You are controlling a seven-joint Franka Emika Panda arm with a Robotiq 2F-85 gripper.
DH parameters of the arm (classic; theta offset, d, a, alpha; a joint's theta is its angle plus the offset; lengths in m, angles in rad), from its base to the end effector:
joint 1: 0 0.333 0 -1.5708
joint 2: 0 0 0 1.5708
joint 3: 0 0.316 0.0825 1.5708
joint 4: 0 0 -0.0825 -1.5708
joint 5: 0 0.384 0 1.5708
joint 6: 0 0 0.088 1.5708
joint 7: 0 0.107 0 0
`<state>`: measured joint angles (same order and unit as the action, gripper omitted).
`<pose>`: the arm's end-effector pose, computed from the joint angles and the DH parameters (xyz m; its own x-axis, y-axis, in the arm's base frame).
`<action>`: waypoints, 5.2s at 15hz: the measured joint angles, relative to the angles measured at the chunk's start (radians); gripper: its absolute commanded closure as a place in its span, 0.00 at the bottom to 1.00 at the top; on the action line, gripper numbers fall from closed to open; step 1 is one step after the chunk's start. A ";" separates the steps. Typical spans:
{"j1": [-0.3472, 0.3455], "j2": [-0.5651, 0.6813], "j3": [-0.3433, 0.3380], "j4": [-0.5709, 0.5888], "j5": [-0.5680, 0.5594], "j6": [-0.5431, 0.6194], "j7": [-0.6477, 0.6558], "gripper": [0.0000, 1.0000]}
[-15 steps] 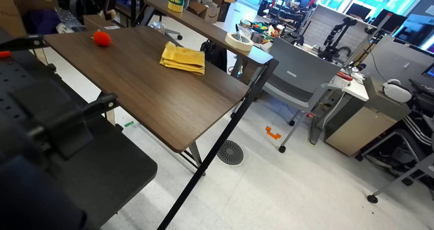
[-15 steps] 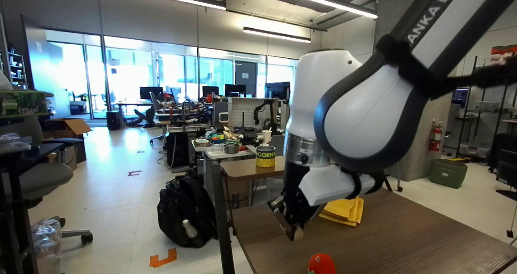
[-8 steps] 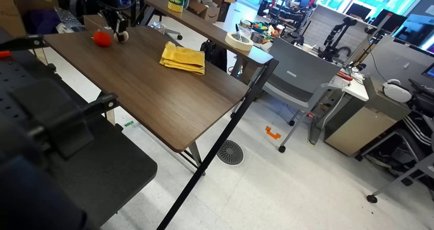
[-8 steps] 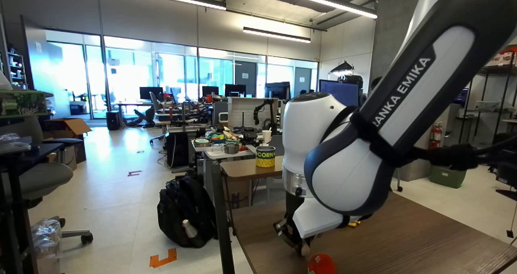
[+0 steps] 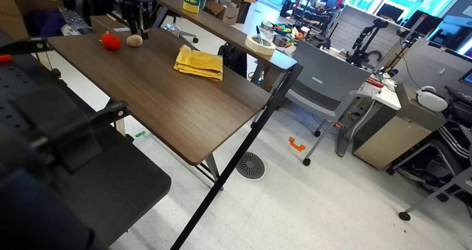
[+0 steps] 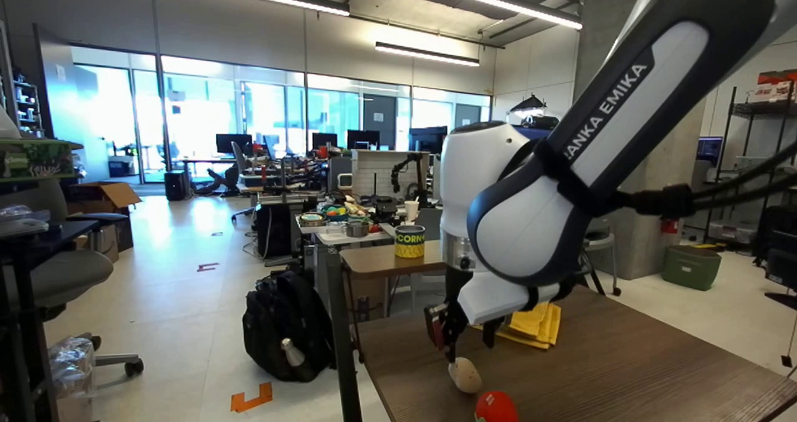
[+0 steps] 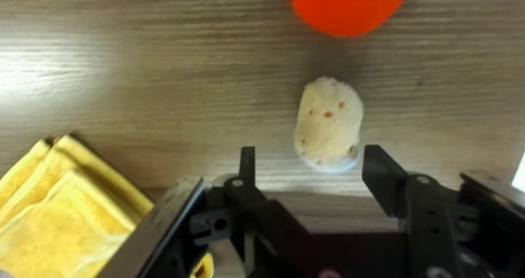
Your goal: Wipe the table with the cloth
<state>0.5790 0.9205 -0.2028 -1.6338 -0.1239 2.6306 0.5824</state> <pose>0.6275 0.2673 0.0941 0.9839 -0.0002 0.1788 -0.0284 -0.9875 0.1549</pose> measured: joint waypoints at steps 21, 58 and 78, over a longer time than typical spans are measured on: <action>-0.520 -0.056 0.315 0.144 0.173 -0.145 -0.500 0.00; -0.474 0.372 0.096 0.523 0.160 -0.054 -0.361 0.00; -0.654 0.378 0.066 0.462 0.069 0.209 -0.852 0.00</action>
<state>-0.0748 1.2980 -0.1364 -1.1721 -0.0553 2.8393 -0.2696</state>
